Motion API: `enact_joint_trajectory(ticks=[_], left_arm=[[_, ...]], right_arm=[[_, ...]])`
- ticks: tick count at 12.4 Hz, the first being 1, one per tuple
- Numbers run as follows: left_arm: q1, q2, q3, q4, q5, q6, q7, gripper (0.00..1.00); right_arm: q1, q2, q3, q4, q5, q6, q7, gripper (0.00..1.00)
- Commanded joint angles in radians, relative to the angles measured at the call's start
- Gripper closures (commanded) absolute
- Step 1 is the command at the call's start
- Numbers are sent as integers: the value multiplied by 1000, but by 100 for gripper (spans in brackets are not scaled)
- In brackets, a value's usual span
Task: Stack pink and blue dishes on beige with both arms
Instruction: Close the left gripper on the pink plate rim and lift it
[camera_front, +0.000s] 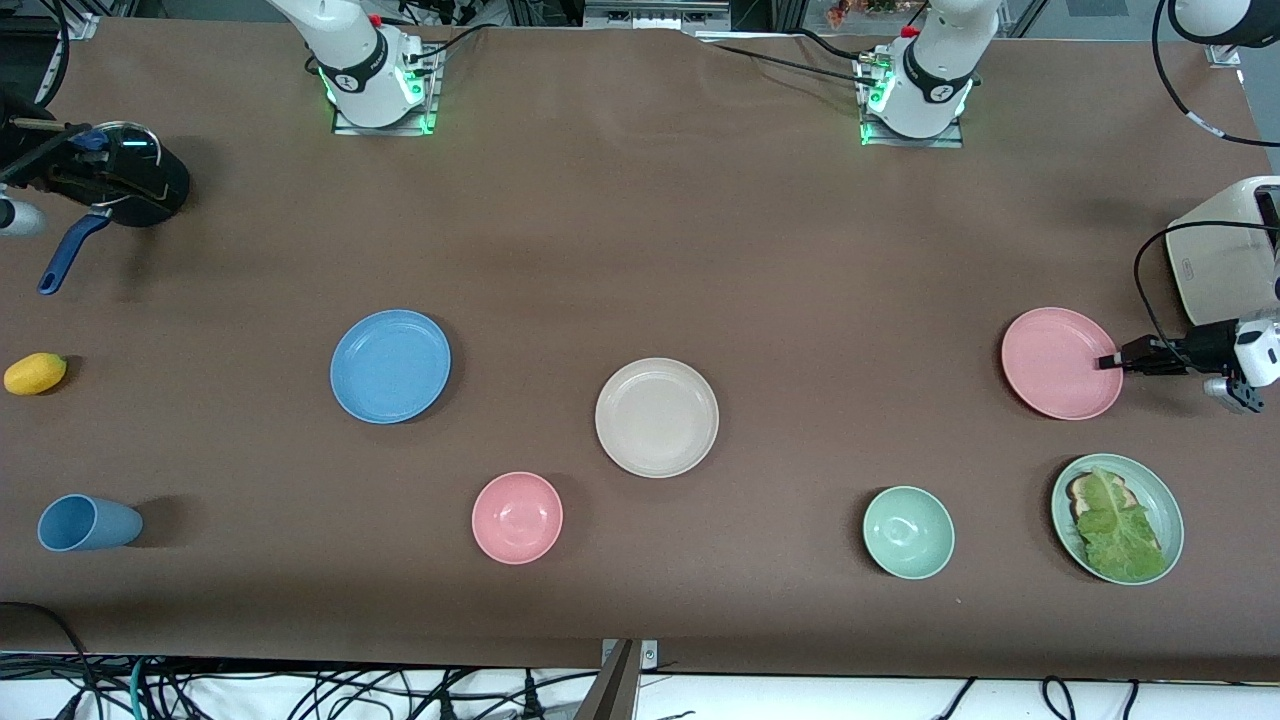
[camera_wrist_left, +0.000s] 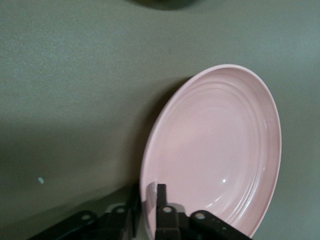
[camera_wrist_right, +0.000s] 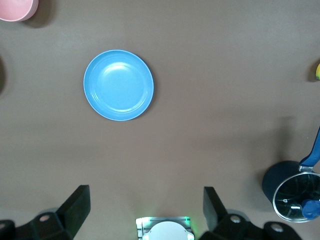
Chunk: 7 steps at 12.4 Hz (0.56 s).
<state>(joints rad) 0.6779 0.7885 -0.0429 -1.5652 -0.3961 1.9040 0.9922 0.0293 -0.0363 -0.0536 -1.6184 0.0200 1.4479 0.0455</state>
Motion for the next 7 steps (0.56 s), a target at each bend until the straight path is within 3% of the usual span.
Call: enact_joint_trajectory(ticks=[1,7], left_arm=[[6,12,-3,19,-29,-2,8,100],[-9,-61,-11,59,-10,-60,-47,100]], right_arm=[[0,-10,-3,8,6,-17,2,0],[0,-8,3,8,8,-11,4,0]])
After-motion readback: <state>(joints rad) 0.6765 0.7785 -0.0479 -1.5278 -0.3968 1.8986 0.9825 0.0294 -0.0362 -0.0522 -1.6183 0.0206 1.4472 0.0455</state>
